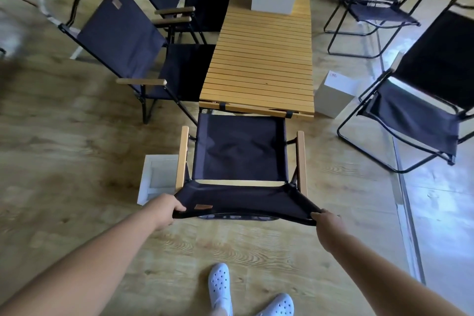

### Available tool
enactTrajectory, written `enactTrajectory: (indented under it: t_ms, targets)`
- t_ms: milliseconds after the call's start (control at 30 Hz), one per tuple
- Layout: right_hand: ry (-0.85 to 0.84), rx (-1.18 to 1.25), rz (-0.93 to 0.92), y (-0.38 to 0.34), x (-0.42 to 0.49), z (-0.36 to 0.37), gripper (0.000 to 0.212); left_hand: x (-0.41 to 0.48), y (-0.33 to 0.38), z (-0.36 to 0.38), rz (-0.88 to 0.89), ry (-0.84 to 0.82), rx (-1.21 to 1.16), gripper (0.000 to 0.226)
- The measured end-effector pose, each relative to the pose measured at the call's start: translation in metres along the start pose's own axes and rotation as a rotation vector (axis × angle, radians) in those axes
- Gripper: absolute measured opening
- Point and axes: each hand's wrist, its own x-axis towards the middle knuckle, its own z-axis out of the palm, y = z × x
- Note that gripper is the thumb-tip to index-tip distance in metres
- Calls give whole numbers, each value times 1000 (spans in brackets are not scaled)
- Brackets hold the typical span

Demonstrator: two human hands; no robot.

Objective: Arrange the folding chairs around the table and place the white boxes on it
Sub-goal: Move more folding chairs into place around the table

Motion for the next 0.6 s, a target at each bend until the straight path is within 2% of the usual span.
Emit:
enactTrajectory:
  t_ms: [133, 267, 400, 600]
  targets:
    - [2, -1, -5, -14, -10, 12, 47, -5, -18, -2, -15, 4, -14, 60]
    - [-95, -22, -11, -21, -17, 15, 42, -15, -28, 7, 6, -21, -19, 57]
    - [-210, -87, -2, -23, -25, 11, 45, -20, -29, 7, 20, -41, -27, 54]
    - [-220, -36, 30, -21, -36, 12, 52, -20, -20, -3, 6, -63, 4, 63]
